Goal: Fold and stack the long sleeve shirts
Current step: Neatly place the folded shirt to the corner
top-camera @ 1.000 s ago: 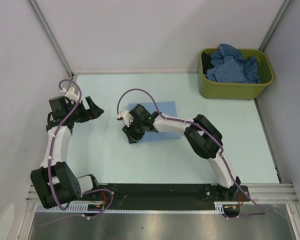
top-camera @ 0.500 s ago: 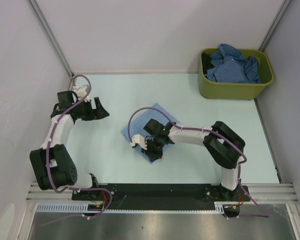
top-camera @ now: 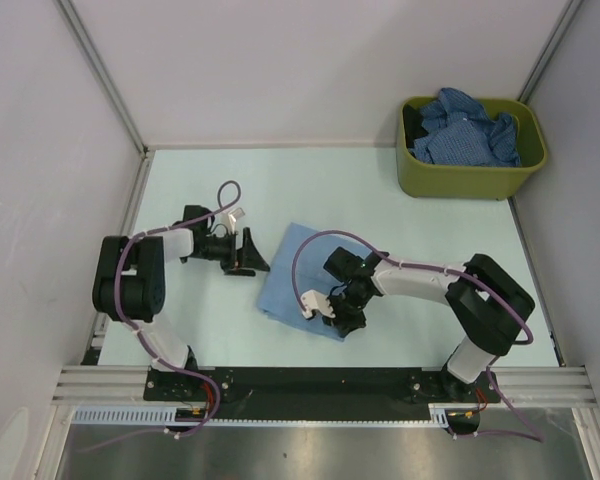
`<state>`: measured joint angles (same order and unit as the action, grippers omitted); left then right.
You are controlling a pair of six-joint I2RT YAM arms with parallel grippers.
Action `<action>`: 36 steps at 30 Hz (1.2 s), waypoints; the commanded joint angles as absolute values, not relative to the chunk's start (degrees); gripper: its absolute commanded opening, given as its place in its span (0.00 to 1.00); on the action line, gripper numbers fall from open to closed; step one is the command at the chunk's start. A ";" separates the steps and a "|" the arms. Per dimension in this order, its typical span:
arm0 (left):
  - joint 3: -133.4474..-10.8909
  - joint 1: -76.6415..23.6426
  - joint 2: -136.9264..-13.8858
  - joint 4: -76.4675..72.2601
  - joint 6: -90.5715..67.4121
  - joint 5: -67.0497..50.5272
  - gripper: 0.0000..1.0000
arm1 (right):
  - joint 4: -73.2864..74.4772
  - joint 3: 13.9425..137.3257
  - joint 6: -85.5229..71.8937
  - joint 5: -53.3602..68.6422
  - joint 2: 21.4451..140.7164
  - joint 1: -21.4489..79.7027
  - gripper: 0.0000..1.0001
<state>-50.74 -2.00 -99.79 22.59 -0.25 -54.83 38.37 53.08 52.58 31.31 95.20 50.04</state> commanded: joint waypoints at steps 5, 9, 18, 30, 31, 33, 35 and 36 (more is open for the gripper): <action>-50.27 -5.88 -106.16 0.44 -16.43 -54.58 0.87 | 44.47 46.05 58.27 15.72 99.75 43.34 0.00; -49.84 -10.10 -110.38 -2.63 -20.55 -53.18 0.85 | 46.31 49.30 57.22 16.17 102.56 40.52 0.00; -50.10 -14.76 -117.07 -8.26 -26.98 -53.96 0.70 | 48.60 53.70 56.78 17.66 104.50 38.50 0.00; -55.19 -12.66 -112.68 9.29 -15.13 -54.68 0.00 | 50.44 57.47 51.24 19.16 103.01 37.71 0.56; -56.33 -11.96 -111.46 14.19 -13.38 -53.71 0.00 | 50.97 58.09 50.89 19.86 102.57 37.18 0.64; -57.39 -11.08 -110.05 18.70 -8.89 -50.56 0.00 | 52.64 60.19 49.31 20.74 101.25 34.65 0.89; -59.93 -9.50 -107.85 25.47 -4.86 -48.18 0.00 | 53.78 61.69 47.64 22.58 100.29 32.36 1.00; -61.16 -8.97 -107.32 27.66 -3.70 -45.64 0.00 | 54.40 62.40 46.51 23.28 100.11 31.30 1.00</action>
